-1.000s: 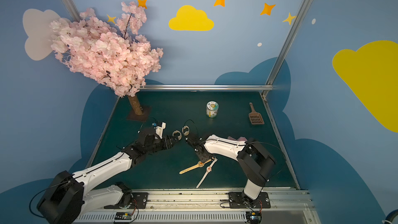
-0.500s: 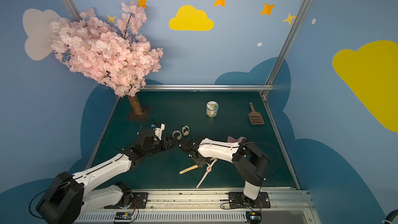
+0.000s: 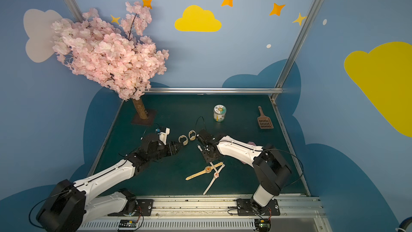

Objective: Wipe the watch dial
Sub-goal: Adjust the watch at the center of the board.

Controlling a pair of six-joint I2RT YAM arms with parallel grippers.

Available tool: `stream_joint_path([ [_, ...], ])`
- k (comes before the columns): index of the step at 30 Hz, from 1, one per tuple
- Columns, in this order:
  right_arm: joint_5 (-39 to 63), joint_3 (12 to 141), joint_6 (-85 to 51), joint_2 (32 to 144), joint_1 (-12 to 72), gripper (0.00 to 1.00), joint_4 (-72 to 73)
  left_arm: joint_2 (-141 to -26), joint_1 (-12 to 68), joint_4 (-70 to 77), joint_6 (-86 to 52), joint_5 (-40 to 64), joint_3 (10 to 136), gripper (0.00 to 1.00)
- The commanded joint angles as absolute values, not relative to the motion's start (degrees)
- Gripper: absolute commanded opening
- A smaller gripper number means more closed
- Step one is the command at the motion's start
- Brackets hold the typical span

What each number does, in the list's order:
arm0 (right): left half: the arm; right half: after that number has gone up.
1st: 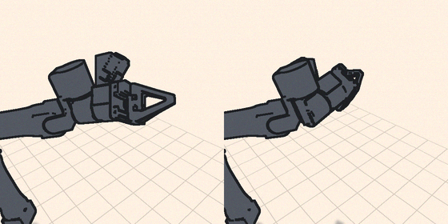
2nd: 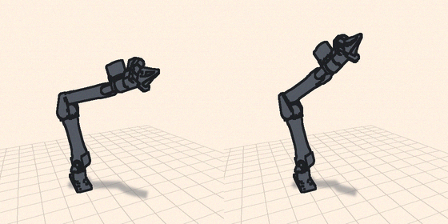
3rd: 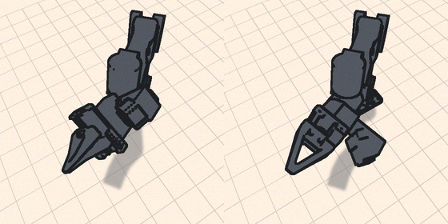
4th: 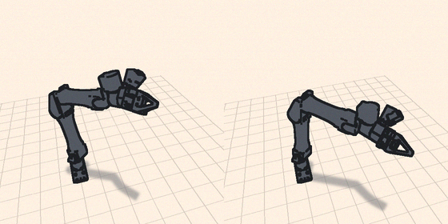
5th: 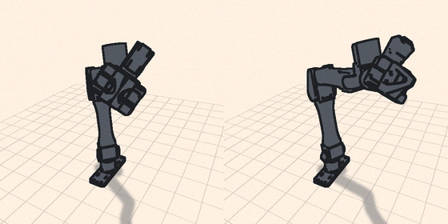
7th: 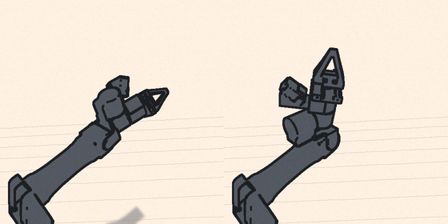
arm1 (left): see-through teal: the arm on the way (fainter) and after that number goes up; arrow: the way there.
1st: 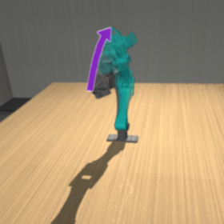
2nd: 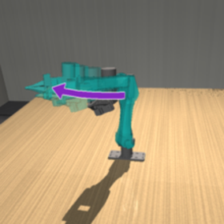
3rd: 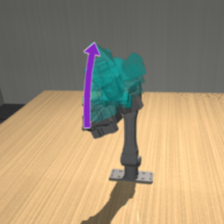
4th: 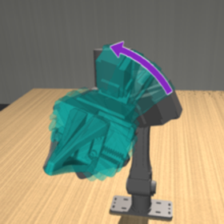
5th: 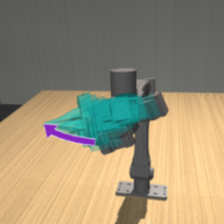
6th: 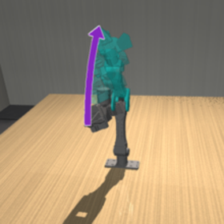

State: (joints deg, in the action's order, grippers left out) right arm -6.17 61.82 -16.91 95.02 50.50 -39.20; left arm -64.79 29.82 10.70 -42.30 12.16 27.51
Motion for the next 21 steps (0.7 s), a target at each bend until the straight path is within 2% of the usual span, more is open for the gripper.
stream_joint_path([
  [1, -2.21, 61.72, -17.39, 98.50, 50.72, 0.33, -34.55, -63.48, 29.61, 10.13, -42.20, 12.23, 26.98, 0.53],
  [7, -3.78, 61.73, -18.41, 103.00, 49.60, 0.29, -32.90, -62.53, 29.39, 9.15, -42.28, 12.19, 27.19, 0.53],
  [12, -5.86, 61.46, -20.42, 104.66, 47.82, 0.20, -32.96, -61.95, 29.27, 8.06, -41.93, 11.80, 27.44, 0.53],
  [21, -7.29, 65.31, -19.89, 108.37, 44.88, 0.16, -32.45, -62.80, 29.09, 8.22, -41.81, 12.31, 28.10, 0.53],
])
